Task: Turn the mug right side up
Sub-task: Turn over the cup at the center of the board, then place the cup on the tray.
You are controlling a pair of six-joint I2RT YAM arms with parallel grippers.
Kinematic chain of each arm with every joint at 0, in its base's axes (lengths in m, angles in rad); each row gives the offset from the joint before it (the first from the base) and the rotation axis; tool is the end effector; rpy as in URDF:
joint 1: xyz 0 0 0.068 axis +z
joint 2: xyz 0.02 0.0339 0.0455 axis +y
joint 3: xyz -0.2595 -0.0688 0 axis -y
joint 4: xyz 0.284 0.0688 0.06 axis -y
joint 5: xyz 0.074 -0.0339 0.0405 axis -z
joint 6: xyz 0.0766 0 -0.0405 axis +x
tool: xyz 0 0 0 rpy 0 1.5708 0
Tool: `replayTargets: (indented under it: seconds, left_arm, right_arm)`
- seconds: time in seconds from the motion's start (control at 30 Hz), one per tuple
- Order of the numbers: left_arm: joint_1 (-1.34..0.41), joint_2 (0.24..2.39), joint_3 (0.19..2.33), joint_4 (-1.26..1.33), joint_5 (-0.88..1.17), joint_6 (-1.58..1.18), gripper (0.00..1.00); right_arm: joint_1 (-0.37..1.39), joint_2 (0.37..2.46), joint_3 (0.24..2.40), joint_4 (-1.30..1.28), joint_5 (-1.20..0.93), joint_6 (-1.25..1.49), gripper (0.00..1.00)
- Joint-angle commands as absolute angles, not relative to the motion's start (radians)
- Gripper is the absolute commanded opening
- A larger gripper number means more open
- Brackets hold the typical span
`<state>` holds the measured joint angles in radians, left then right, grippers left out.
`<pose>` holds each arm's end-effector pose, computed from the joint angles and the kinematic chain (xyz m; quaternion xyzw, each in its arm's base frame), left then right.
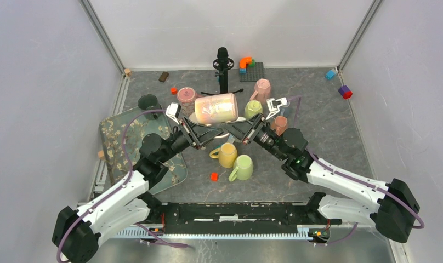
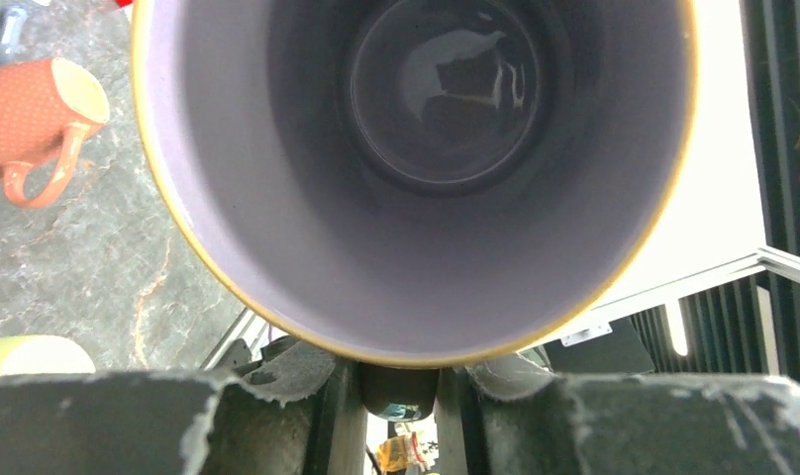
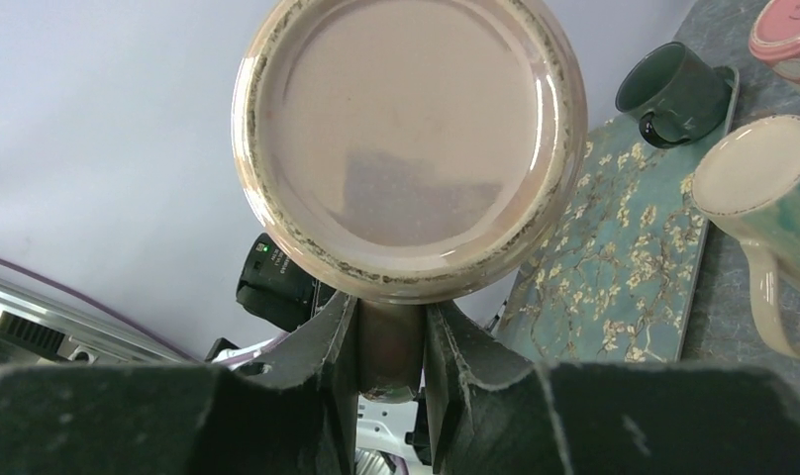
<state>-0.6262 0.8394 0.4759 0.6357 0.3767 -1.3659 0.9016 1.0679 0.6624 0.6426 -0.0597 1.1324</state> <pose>0.2050 -0.1830 0.3008 -0.0756 0.6077 -0.7183 0.3303 0.1985 0.2584 0.3193 0.0479 0.6168 0.6777 0.3974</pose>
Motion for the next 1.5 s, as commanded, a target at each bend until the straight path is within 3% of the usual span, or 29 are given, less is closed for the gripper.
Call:
replayTargets:
  seconds: [0.0, 0.23, 0.4, 0.6, 0.87, 1.17, 1.47]
  left_arm:
    - [-0.629, 0.799, 0.557, 0.612, 0.348, -1.31, 0.02]
    - [-0.629, 0.712, 0.615, 0.356, 0.236, -1.193, 0.02]
    - [-0.63, 0.64, 0.698, 0.052, 0.065, -1.082, 0.02]
    - [-0.629, 0.651, 0.862, -0.34, -0.181, -0.942, 0.02]
    - [-0.627, 0.629, 0.947, -0.569, -0.502, -0.741, 0.02]
    - [-0.624, 0.687, 0.942, -0.646, -0.801, -0.641, 0.02]
    - [-0.528, 0.832, 0.868, -0.53, -0.86, -0.65, 0.02]
  right_arm:
    - [0.909, 1.038, 0.646, 0.748, -0.107, 1.096, 0.04]
    - [0.911, 1.029, 0.645, 0.685, -0.102, 1.012, 0.57]
    - [0.911, 1.025, 0.636, 0.635, -0.083, 0.979, 0.75]
    - [0.911, 1.004, 0.63, 0.555, -0.061, 0.934, 0.82]
    - [0.91, 0.923, 0.652, 0.357, 0.015, 0.801, 0.91]
    - [0.911, 0.816, 0.675, 0.158, 0.095, 0.655, 0.95]
    - [0.911, 0.737, 0.645, 0.048, 0.115, 0.62, 0.95]
